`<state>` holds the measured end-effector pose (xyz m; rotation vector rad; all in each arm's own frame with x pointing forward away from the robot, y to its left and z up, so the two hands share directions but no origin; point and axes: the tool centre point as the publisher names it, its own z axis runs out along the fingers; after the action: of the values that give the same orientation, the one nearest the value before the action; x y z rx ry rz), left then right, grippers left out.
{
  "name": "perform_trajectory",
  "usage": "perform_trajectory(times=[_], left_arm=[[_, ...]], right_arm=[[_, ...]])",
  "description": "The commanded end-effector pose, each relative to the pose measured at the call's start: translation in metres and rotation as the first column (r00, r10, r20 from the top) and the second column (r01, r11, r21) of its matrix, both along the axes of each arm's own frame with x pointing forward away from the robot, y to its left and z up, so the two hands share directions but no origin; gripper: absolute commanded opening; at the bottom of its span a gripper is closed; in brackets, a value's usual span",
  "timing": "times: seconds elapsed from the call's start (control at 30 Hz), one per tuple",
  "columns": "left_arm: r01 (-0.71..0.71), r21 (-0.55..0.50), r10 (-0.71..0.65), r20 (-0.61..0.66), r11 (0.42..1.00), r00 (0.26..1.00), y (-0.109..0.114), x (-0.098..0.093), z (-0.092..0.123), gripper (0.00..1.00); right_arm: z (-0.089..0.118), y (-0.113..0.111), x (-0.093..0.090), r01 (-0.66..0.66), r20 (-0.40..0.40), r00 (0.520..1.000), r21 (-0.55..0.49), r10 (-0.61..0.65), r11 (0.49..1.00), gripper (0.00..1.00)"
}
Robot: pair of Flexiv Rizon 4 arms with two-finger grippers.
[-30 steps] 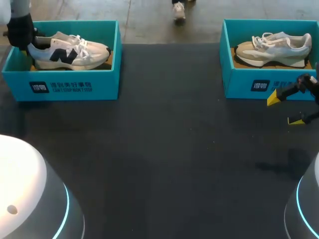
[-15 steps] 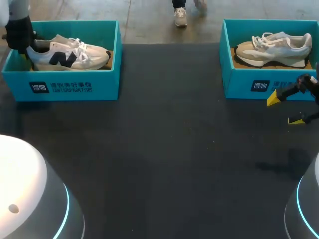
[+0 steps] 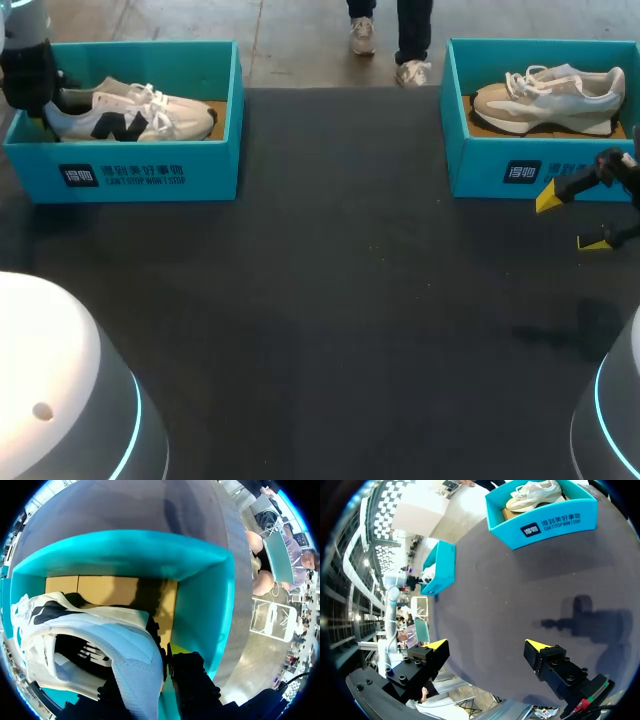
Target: Take the shoe out of the shoebox, open the shoe tongue, remove and reinsert the insole, then place the shoe into the shoebox
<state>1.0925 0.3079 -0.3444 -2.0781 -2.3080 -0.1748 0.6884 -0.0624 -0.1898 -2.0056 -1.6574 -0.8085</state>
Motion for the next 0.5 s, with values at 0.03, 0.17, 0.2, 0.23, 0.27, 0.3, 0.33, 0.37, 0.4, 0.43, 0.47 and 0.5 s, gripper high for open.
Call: perform_trajectory(times=[0.03,0.17,0.2,0.23,0.27,0.3,0.33,0.37,0.4,0.43,0.47,0.5], left_arm=[[-0.003,0.006,0.003,0.009,1.0,1.0,0.0,-0.007,-0.002,0.0],[-0.002,0.009,0.002,0.002,1.0,1.0,0.0,-0.01,-0.004,0.0],[-0.001,0.009,0.001,0.001,1.0,1.0,0.0,-0.01,-0.005,0.0],[0.0,0.009,0.0,0.0,1.0,1.0,-0.001,-0.01,-0.006,0.0],[-0.001,0.009,0.001,-0.002,1.0,1.0,-0.001,-0.01,-0.007,0.0],[-0.001,0.009,0.001,-0.004,1.0,1.0,-0.002,-0.009,-0.009,0.0],[-0.005,0.009,0.005,-0.009,1.0,1.0,-0.002,-0.009,-0.01,0.0],[-0.006,0.01,0.006,-0.01,1.0,1.0,-0.002,-0.008,-0.011,0.0],[-0.007,0.012,0.007,-0.012,1.0,1.0,-0.003,-0.007,-0.013,0.0],[-0.009,0.015,0.009,-0.014,1.0,1.0,-0.003,-0.006,-0.014,0.0],[-0.008,0.016,0.008,-0.016,1.0,1.0,-0.003,-0.006,-0.015,0.0],[-0.007,0.018,0.007,-0.018,1.0,1.0,-0.003,-0.006,-0.016,0.0]], right_arm=[[0.0,0.001,0.0,0.002,-0.001,1.0,-0.003,-0.002,1.0,1.0],[0.0,0.001,0.0,0.002,-0.001,1.0,-0.003,-0.002,1.0,1.0],[0.0,0.001,0.0,0.002,-0.001,1.0,-0.003,-0.002,1.0,1.0],[0.0,0.001,0.0,0.002,-0.001,1.0,-0.003,-0.002,1.0,1.0],[0.0,0.001,0.0,0.002,-0.001,1.0,-0.003,-0.002,1.0,1.0],[0.0,0.001,0.0,0.002,-0.001,1.0,-0.003,-0.002,1.0,1.0],[0.0,0.001,0.0,0.002,-0.001,1.0,-0.003,-0.002,1.0,1.0],[0.0,0.001,0.0,0.002,-0.001,1.0,-0.003,-0.002,1.0,1.0],[0.0,0.001,0.0,0.002,-0.001,1.0,-0.003,-0.002,1.0,1.0],[0.0,0.001,0.0,0.002,-0.001,1.0,-0.003,-0.002,1.0,1.0],[0.0,0.001,0.0,0.002,-0.001,1.0,-0.003,-0.002,1.0,1.0],[0.0,0.001,0.0,0.002,-0.001,1.0,-0.003,-0.002,1.0,1.0]])
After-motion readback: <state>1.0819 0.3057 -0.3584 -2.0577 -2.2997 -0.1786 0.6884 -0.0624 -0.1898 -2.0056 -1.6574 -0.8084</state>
